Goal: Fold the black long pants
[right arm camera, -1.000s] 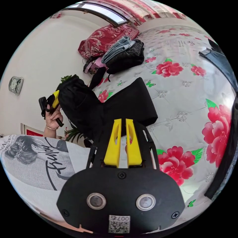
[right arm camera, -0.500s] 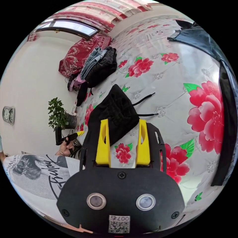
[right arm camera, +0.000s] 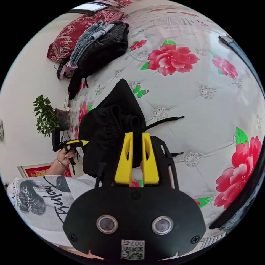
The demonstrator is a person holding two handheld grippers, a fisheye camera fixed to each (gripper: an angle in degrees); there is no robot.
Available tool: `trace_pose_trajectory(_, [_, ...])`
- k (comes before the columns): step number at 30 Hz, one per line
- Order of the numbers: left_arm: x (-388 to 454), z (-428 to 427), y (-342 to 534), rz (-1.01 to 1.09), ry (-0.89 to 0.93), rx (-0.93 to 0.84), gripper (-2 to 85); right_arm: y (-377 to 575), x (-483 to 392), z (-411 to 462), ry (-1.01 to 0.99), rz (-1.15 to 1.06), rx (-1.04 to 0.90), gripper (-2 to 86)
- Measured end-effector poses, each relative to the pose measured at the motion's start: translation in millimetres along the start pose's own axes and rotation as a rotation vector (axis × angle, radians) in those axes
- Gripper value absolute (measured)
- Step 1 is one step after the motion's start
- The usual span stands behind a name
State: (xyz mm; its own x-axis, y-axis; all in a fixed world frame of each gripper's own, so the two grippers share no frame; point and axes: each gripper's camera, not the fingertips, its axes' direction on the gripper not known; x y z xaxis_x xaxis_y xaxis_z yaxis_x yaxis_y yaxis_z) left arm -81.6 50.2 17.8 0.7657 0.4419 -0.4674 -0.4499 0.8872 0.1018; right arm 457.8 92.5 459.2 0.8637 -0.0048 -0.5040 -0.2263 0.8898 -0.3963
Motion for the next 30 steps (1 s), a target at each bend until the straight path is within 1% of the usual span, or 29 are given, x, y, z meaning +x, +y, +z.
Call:
trace_pose_trajectory(1, [-3, -9, -8, 0.006, 0.032, 0.013, 1.2, -6, -1, -4, -0.012, 0.002, -0.01, 2.1])
trace_pose_trajectory(2, [-5, -21, -18, 0.013, 0.075, 0.036, 0.6, -13, -4, -14, -0.066, -0.018, 0.008, 1.3])
trace_pose_trajectory(4, [-3, -47, -37, 0.055, 0.148, 0.095, 0.1, -24, -15, -37, -0.17, -0.06, 0.08, 0.6])
trace_pose_trajectory(5, [3, -68, -55, 0.103, 0.155, 0.125, -0.1, -34, -26, -58, -0.239, -0.099, 0.168, 0.4])
trace_pose_trajectory(6, [7, -80, -65, 0.129, 0.143, 0.137, -0.1, -41, -32, -70, -0.283, -0.121, 0.214, 0.4])
trace_pose_trajectory(7, [17, -104, -88, 0.191, 0.098, 0.154, -0.1, -58, -45, -93, -0.34, -0.161, 0.281, 0.4])
trace_pose_trajectory(9, [29, -135, -124, 0.271, 0.006, 0.163, 0.0, -91, -66, -117, -0.297, -0.209, 0.32, 0.7])
trace_pose_trajectory(11, [23, -155, -160, 0.304, -0.079, 0.147, 0.1, -131, -91, -125, -0.101, -0.252, 0.348, 2.1])
trace_pose_trajectory(13, [-1, -154, -169, 0.248, -0.121, 0.095, 0.2, -156, -97, -108, -0.009, -0.253, 0.301, 3.9])
trace_pose_trajectory(15, [-24, -149, -155, 0.231, -0.149, 0.081, 0.7, -171, -93, -78, -0.05, -0.244, 0.2, 5.9])
trace_pose_trajectory(16, [-45, -144, -141, 0.194, -0.164, 0.087, 1.3, -174, -87, -56, -0.102, -0.226, 0.148, 7.0])
trace_pose_trajectory(17, [-73, -141, -126, 0.121, -0.154, 0.096, 3.3, -174, -79, -36, -0.144, -0.204, 0.123, 8.0])
trace_pose_trajectory(19, [-113, -138, -105, -0.001, -0.143, 0.104, 6.6, -170, -68, -11, -0.166, -0.165, 0.109, 8.9])
trace_pose_trajectory(24, [-167, -134, -67, -0.118, -0.048, 0.163, 11.5, -186, -50, 31, -0.208, -0.097, 0.062, 10.3])
trace_pose_trajectory(26, [-183, -120, -61, -0.149, 0.031, 0.182, 12.2, -206, -50, 43, -0.225, -0.09, 0.04, 10.3])
trace_pose_trajectory(28, [-194, -102, -63, -0.163, 0.081, 0.177, 11.1, -219, -53, 57, -0.189, -0.083, -0.004, 9.6])
trace_pose_trajectory(29, [-201, -92, -65, -0.186, 0.099, 0.198, 9.7, -222, -58, 56, -0.11, -0.072, 0.039, 8.4])
trace_pose_trajectory(30, [-204, -90, -65, -0.194, 0.113, 0.229, 8.8, -223, -61, 57, -0.093, -0.078, 0.058, 7.9])
